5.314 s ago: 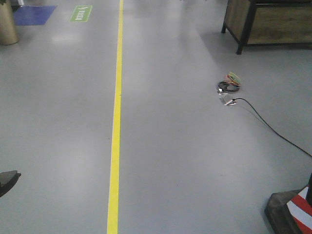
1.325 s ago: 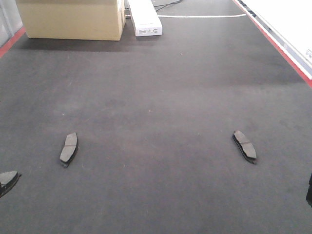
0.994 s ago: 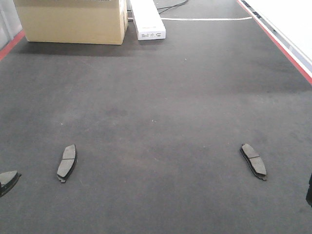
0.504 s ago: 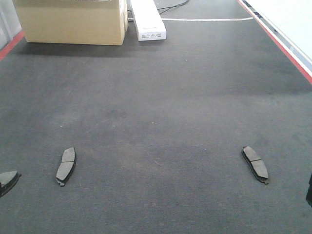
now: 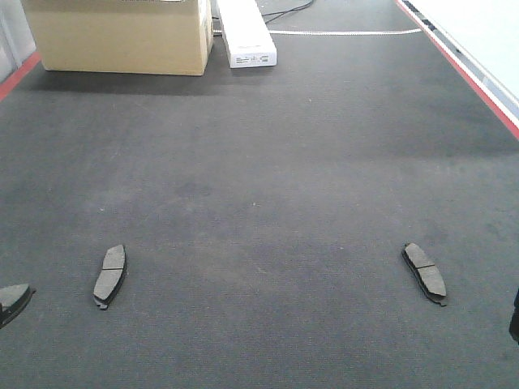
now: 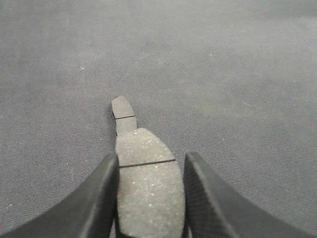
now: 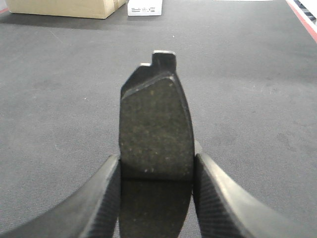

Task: Move and align brake pads A on conveyor
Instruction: 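Stop at the conveyor with both pads held above the belt, then lower the left gripper with its brake pad toward the belt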

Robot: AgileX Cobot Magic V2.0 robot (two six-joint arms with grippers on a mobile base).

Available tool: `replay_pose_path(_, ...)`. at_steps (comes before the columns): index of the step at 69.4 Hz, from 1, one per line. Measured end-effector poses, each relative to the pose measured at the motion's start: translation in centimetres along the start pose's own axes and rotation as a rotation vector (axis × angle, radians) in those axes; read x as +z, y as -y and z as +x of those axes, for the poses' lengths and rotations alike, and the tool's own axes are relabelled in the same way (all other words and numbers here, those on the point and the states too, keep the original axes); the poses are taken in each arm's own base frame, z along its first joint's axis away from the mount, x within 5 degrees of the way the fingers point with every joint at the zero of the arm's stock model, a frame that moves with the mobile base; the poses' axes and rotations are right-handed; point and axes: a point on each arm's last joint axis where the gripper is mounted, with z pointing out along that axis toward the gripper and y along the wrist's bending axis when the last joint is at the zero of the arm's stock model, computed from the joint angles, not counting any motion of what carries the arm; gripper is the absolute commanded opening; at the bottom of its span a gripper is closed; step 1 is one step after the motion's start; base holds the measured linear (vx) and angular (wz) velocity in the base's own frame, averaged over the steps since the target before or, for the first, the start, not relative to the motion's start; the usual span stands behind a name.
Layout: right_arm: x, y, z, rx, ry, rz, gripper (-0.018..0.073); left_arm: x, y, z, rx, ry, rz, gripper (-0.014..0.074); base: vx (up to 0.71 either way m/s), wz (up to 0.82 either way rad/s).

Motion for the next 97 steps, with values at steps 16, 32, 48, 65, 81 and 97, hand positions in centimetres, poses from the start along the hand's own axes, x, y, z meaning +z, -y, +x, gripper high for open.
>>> replay_pose_path(16, 0.0, 0.0, 0.0, 0.0, 0.0, 0.0, -0.0003, 0.0, 0.0, 0.0, 0.0, 0.0, 0.0, -0.0006, 0.0, 0.0)
replay_pose_path(32, 0.0, 0.0, 0.0, 0.0, 0.0, 0.0, -0.0003, 0.0, 0.1, -0.3, 0.0, 0.029, 0.012, -0.0006, 0.0, 0.0)
replay_pose_path(48, 0.0, 0.0, 0.0, 0.0, 0.0, 0.0, -0.0003, 0.1, 0.3, -0.7, -0.002, 0.068, 0.033, -0.0006, 0.0, 0.0)
replay_pose_path(65, 0.0, 0.0, 0.0, 0.0, 0.0, 0.0, -0.0003, 3.4, 1.4, -1.2, -0.036, 0.001, 0.07, -0.0006, 0.0, 0.0)
replay_pose_path(81, 0.0, 0.0, 0.0, 0.0, 0.0, 0.0, -0.0003, 8.2, 2.5, -1.1, -0.093, -0.07, 0.102, -0.0006, 0.0, 0.0)
replay_pose_path(97, 0.0, 0.0, 0.0, 0.0, 0.0, 0.0, -0.0003, 13.0, 3.5, -1.9, -0.114, -0.139, 0.098, -0.0006, 0.0, 0.0)
